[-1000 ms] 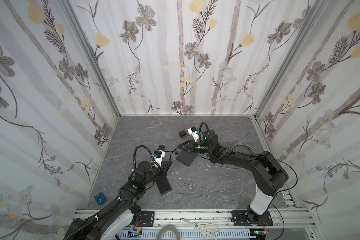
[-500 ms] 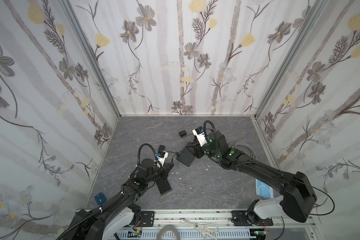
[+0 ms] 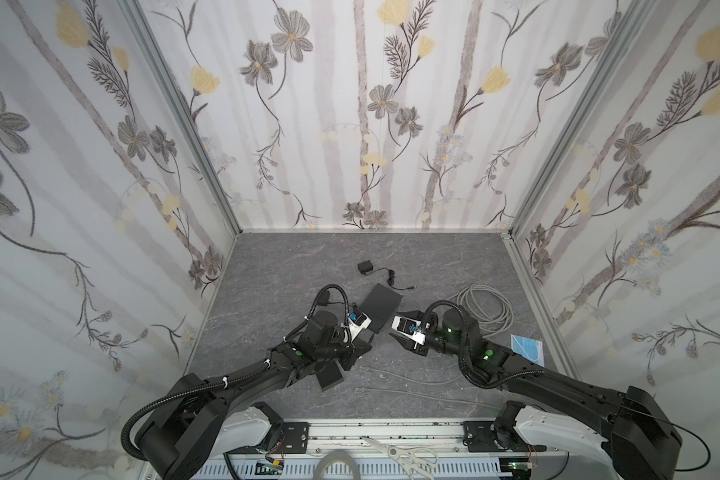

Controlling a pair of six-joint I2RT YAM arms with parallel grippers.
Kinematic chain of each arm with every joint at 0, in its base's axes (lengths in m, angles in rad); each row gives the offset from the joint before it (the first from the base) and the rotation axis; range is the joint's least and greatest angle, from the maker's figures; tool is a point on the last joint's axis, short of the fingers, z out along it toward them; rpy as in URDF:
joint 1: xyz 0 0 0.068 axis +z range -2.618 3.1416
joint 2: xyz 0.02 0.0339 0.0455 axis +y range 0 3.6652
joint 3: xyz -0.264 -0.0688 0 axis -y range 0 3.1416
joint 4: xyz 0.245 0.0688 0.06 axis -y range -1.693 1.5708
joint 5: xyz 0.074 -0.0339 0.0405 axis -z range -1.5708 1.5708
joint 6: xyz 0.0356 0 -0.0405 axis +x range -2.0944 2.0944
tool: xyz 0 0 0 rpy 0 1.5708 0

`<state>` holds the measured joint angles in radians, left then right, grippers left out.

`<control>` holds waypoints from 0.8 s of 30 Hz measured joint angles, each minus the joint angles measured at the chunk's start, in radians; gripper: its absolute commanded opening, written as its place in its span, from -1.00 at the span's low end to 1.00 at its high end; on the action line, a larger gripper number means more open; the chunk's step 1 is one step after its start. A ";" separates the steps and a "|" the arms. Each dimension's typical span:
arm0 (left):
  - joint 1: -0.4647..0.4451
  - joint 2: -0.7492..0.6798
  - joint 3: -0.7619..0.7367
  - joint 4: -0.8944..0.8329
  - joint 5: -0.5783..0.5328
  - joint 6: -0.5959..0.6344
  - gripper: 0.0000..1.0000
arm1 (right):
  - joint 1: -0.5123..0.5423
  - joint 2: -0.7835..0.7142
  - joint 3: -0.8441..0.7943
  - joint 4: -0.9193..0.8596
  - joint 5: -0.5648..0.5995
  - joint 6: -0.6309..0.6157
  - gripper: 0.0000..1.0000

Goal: Insert the plug into the switch port

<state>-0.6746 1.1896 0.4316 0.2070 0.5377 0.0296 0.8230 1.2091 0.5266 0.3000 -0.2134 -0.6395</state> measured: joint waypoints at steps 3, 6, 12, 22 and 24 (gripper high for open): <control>-0.003 -0.002 0.003 -0.010 0.024 0.016 -1.00 | 0.055 -0.001 0.023 -0.010 -0.016 -0.176 0.04; -0.005 -0.002 0.014 -0.029 0.050 0.026 -1.00 | 0.108 0.055 0.069 -0.091 0.003 -0.368 0.08; -0.009 -0.005 0.026 -0.060 0.065 0.046 -1.00 | 0.174 0.200 0.257 -0.349 0.192 -0.653 -0.04; -0.009 -0.021 0.028 -0.076 0.073 0.050 -1.00 | 0.177 0.252 0.405 -0.592 0.272 -0.823 -0.28; -0.009 -0.030 0.028 -0.079 0.080 0.050 -1.00 | 0.177 0.279 0.468 -0.659 0.264 -0.833 -0.30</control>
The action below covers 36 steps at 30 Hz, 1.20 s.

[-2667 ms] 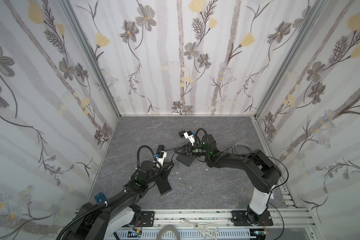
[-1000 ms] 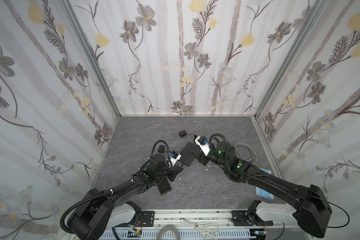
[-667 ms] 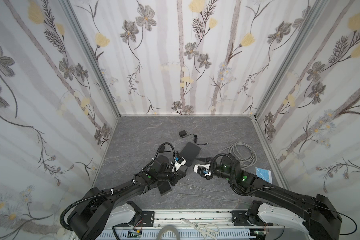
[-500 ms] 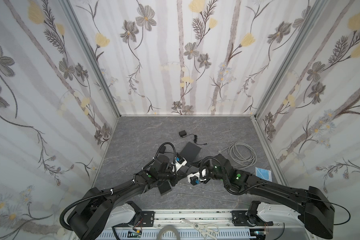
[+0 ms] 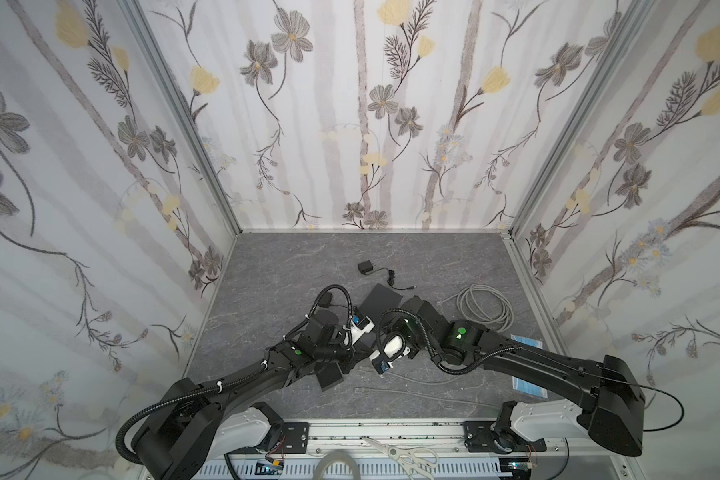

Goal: Insert the plug into the switch port

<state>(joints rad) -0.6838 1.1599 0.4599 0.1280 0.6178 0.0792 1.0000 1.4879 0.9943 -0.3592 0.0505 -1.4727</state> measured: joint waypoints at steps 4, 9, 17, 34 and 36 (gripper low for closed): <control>0.000 -0.018 0.000 -0.005 0.010 0.000 -1.00 | 0.002 0.093 0.148 -0.160 -0.042 0.000 -0.35; 0.000 -0.023 0.000 -0.005 0.014 0.000 -1.00 | 0.032 0.254 0.291 -0.334 -0.038 0.058 -0.55; 0.001 -0.016 0.000 -0.022 0.014 -0.004 -1.00 | 0.066 0.301 0.316 -0.404 0.032 0.116 -0.52; 0.000 0.004 0.000 -0.018 0.021 -0.001 -1.00 | 0.076 0.292 0.307 -0.393 0.050 0.143 -0.51; 0.000 0.009 0.000 -0.018 0.023 -0.001 -1.00 | 0.076 0.293 0.307 -0.393 0.047 0.147 -0.52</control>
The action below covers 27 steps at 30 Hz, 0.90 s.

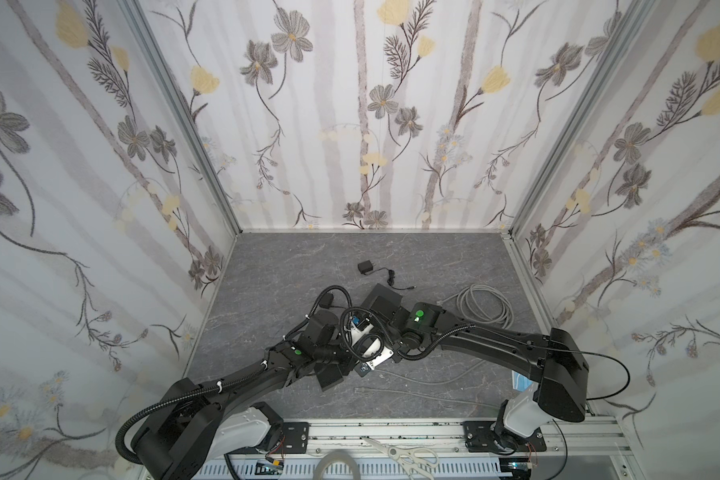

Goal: Insert the plug into the switch port

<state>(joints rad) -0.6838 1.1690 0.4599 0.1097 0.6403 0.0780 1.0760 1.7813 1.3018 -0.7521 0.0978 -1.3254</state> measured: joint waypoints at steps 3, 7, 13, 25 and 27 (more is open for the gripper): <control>0.000 0.008 0.003 0.000 0.006 0.000 -1.00 | 0.000 0.004 0.002 0.001 -0.010 0.001 -0.53; 0.000 0.011 0.006 0.002 0.006 0.000 -1.00 | 0.001 0.016 0.006 0.000 -0.017 0.001 -0.55; 0.000 0.014 0.006 -0.002 0.003 -0.003 -1.00 | 0.002 0.026 0.007 -0.002 -0.021 0.001 -0.57; 0.000 0.016 0.006 0.000 0.003 -0.002 -1.00 | -0.004 0.026 0.013 -0.003 -0.025 0.012 -0.62; 0.000 0.016 0.006 0.000 0.002 -0.002 -1.00 | -0.005 0.026 0.013 -0.003 -0.026 0.016 -0.62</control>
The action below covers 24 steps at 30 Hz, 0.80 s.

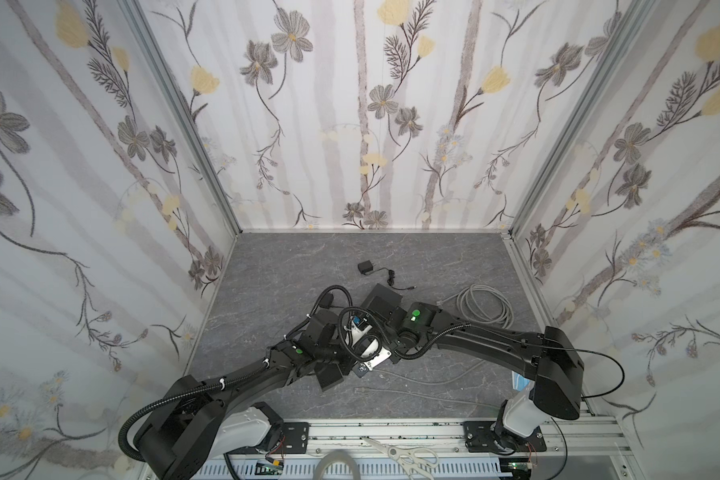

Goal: Insert the plug into the switch port

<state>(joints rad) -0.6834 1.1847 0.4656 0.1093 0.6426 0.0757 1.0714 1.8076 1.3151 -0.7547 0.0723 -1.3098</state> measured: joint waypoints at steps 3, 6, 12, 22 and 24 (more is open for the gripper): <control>0.000 0.000 0.000 0.000 0.000 0.000 -1.00 | -0.001 0.000 0.000 0.000 -0.003 0.004 -0.61; 0.000 0.000 0.000 0.000 -0.003 0.000 -1.00 | -0.003 0.000 0.000 0.000 -0.003 0.009 -0.58; 0.001 0.000 0.000 0.000 -0.010 0.000 -1.00 | -0.005 -0.001 -0.002 0.000 -0.003 0.019 -0.54; 0.002 0.000 0.001 0.007 -0.011 -0.001 -1.00 | -0.006 -0.006 -0.005 0.004 0.004 0.029 -0.60; 0.002 0.000 0.001 0.007 -0.011 -0.001 -1.00 | -0.007 -0.011 -0.011 0.009 0.006 0.035 -0.60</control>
<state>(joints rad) -0.6815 1.1843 0.4664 0.1165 0.6312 0.0746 1.0645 1.7962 1.3041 -0.7456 0.0788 -1.2751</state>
